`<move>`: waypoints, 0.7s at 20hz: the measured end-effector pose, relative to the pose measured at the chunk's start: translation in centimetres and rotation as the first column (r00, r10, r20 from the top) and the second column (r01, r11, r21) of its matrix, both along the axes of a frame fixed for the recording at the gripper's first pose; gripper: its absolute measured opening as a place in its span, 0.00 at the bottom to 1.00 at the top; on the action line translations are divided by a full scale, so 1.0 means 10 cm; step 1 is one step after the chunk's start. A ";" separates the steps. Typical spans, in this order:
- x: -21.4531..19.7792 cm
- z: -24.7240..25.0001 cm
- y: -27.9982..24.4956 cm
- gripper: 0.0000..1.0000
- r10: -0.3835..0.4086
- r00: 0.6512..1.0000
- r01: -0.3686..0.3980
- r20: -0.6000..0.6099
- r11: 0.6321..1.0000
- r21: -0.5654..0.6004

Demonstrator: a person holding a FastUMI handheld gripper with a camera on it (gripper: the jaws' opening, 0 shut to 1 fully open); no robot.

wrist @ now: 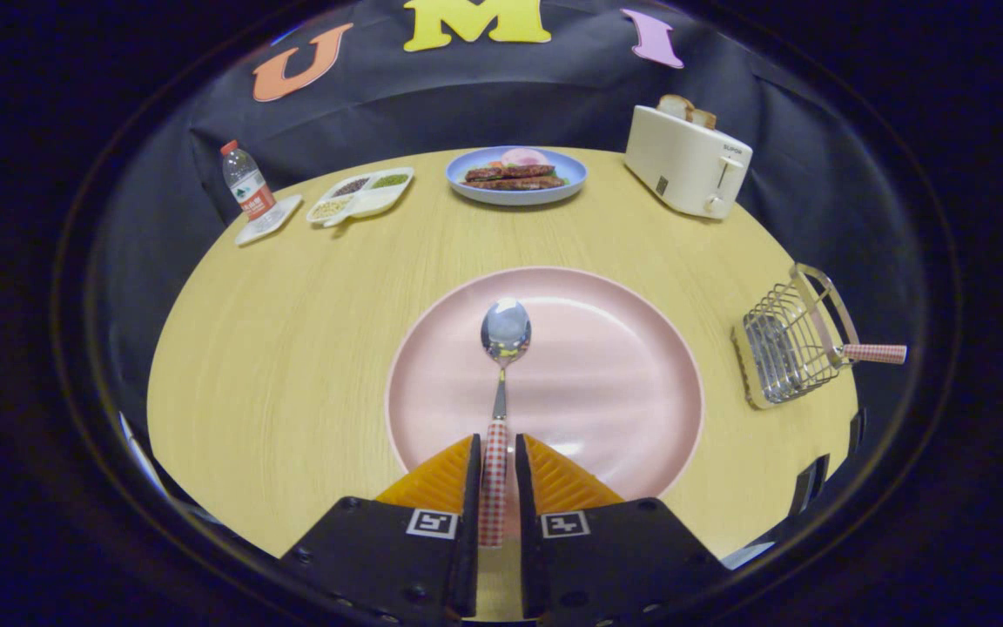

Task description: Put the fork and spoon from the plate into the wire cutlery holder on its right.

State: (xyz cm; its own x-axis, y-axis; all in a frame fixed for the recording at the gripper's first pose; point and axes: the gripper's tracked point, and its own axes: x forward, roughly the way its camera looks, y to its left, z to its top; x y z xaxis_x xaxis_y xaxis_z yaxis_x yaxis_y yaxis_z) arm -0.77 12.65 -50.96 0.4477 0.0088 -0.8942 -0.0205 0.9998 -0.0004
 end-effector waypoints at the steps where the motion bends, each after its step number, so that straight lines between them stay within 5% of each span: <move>1: 0.00 0.02 -0.01 0.11 0.004 1.000 -0.004 -0.006 1.000 0.007; 14: -0.06 0.43 -0.44 0.03 0.082 0.993 -0.082 -0.089 0.997 0.009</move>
